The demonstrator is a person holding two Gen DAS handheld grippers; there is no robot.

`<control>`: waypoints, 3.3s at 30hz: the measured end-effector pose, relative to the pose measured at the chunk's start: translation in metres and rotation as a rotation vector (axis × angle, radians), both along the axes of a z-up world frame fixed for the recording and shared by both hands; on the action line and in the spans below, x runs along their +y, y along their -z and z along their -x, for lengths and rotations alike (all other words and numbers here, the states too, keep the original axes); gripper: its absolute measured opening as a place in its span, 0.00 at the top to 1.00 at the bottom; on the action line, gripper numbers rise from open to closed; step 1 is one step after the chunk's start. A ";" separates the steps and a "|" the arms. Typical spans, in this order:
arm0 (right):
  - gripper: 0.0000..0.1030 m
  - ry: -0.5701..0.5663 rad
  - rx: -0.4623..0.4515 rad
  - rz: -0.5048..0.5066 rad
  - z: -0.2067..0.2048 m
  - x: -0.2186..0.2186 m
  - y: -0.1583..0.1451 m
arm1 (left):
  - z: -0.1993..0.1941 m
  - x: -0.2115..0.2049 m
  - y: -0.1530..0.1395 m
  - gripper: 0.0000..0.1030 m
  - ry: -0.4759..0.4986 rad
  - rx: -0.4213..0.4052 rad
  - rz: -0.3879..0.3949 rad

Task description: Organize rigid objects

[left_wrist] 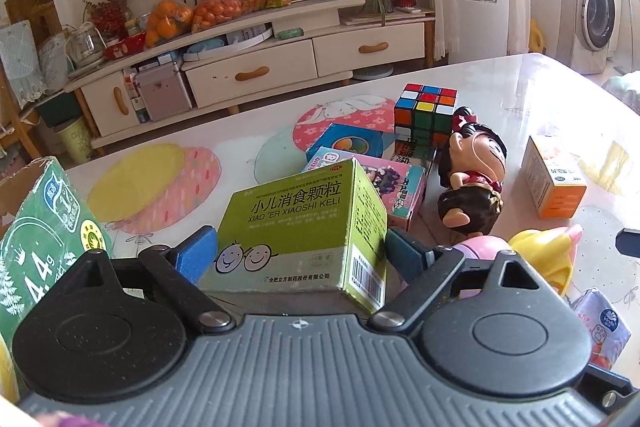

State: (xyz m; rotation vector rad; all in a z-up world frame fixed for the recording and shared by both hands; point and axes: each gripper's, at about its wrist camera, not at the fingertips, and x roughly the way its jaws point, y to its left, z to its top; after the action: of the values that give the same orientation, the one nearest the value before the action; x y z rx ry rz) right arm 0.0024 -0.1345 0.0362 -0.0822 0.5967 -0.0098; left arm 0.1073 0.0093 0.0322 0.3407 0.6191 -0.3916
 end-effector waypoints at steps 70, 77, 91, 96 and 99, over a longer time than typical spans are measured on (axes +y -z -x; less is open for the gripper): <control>0.03 -0.027 -0.062 -0.087 -0.002 -0.015 -0.020 | -0.079 0.036 -0.001 0.00 -0.826 0.552 0.627; 0.03 -0.054 -0.008 -0.107 0.000 -0.022 -0.015 | -0.101 0.011 0.005 0.00 -0.794 0.517 0.465; 0.16 -0.112 0.045 -0.087 0.008 -0.023 -0.002 | -0.067 -0.003 0.007 0.15 -0.605 0.430 0.269; 0.16 -0.136 0.054 -0.101 0.010 -0.021 0.001 | -0.037 0.002 -0.014 0.15 -0.523 0.364 0.275; 0.15 -0.140 0.064 -0.139 0.011 -0.022 0.004 | -0.013 0.005 -0.026 0.15 -0.466 0.304 0.251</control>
State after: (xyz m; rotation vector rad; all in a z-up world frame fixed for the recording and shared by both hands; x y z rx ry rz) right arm -0.0084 -0.1565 0.0323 0.0104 0.6526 0.1704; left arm 0.1206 0.0147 0.0580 -0.1104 0.9107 -0.0683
